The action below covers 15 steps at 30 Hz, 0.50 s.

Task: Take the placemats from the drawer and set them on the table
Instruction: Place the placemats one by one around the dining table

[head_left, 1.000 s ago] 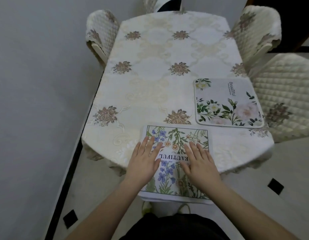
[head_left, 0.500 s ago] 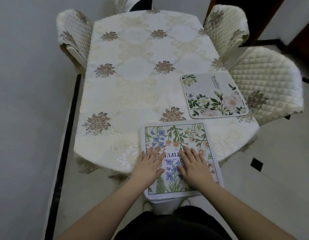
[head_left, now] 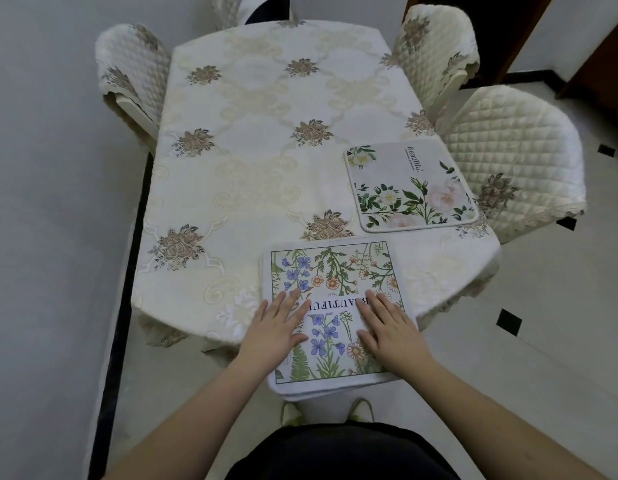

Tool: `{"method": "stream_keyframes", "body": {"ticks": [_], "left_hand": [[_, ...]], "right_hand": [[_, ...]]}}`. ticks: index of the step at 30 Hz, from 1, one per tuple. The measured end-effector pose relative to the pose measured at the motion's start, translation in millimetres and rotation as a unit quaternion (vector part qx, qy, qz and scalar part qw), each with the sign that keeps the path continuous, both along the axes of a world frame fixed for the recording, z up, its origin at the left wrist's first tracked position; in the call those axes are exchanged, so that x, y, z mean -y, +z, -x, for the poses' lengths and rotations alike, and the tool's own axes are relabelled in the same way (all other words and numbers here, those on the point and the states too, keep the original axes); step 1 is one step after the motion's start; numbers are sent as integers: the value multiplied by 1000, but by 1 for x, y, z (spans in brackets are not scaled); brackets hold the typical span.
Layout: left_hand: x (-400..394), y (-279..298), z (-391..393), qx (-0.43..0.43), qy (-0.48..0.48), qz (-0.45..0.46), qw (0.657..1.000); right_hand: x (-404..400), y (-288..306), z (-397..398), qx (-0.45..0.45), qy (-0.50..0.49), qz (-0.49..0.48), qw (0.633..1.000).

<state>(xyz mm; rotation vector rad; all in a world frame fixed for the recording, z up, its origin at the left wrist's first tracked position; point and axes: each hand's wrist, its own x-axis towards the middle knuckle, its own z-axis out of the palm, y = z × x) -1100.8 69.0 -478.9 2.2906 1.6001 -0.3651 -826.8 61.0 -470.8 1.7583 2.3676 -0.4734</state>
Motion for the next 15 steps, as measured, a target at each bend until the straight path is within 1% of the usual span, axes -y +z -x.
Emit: {"method": "stream_keyframes", "body": {"ticks": [3, 7, 10, 15], "left_hand": [[3, -2, -2, 12, 16, -10, 1000], [9, 2, -6, -22, 13, -3, 1000], [14, 4, -7, -8, 39, -12, 999], [25, 2, -1, 11, 80, -25, 996]], "right_hand": [[0, -1, -16, 4, 7, 3, 1000], [-6, -3, -33, -3, 6, 9, 1000], [-8, -3, -44, -13, -17, 6, 1000], [-7, -1, -45, -5, -29, 6, 1000]]}}
